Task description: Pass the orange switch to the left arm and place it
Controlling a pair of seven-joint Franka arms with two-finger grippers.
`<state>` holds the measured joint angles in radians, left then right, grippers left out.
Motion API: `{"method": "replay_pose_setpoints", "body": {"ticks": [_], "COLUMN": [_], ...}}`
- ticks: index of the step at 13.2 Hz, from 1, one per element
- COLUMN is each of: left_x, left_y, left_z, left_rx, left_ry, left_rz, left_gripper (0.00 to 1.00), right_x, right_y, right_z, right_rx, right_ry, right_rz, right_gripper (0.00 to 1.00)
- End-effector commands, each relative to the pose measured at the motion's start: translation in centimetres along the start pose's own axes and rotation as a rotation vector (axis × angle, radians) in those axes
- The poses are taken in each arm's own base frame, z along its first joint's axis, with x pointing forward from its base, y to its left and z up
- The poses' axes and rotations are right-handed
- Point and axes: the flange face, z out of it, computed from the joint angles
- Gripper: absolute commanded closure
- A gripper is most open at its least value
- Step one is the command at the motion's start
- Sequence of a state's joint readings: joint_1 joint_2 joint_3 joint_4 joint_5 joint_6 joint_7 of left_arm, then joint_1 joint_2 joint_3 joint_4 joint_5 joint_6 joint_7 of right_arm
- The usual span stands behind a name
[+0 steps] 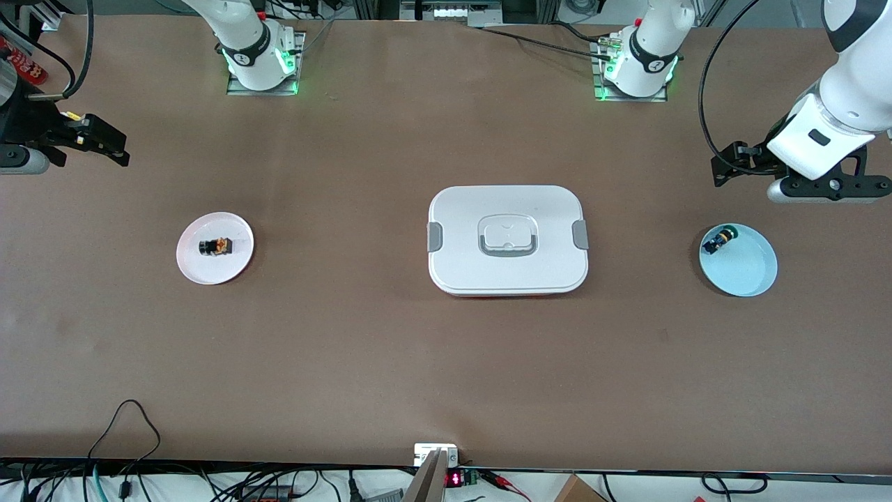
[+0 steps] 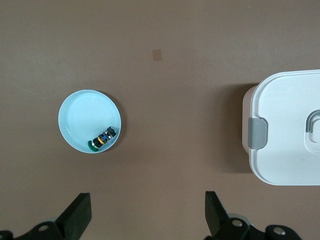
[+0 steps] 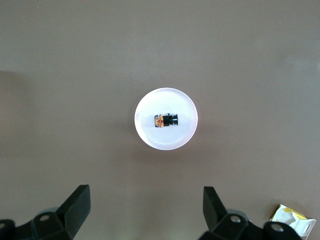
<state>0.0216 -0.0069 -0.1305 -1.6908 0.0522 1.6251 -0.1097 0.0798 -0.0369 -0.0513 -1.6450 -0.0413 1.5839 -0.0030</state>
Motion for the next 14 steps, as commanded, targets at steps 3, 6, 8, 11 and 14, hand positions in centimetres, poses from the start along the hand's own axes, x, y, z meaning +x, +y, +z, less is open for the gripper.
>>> {"method": "replay_pose_setpoints", "body": {"ticks": [3, 6, 8, 11, 14], "left_x": [0.0, 0.1, 0.1, 0.1, 0.1], "left_y": [0.1, 0.1, 0.1, 0.1, 0.1], "left_z": [-0.6, -0.6, -0.6, -0.5, -0.5], "left_rx": [-0.017, -0.017, -0.017, -0.017, -0.017], "left_ry": [-0.006, -0.006, -0.006, -0.007, -0.007], "left_rz": [-0.010, -0.010, -0.010, -0.010, -0.010], "left_gripper": [0.00, 0.00, 0.00, 0.00, 0.00], "right_x": [0.0, 0.5, 1.1, 1.8, 2.7], "right_y": [0.1, 0.0, -0.2, -0.3, -1.2], "right_z": [-1.0, -0.3, 1.0, 3.0, 4.9], "right_rx": [0.010, 0.008, 0.010, 0.014, -0.007], "right_ry": [-0.005, -0.019, -0.041, -0.083, -0.114], "right_rz": [-0.003, -0.011, -0.010, -0.010, -0.007], "right_gripper": [0.00, 0.00, 0.00, 0.00, 0.00]}}
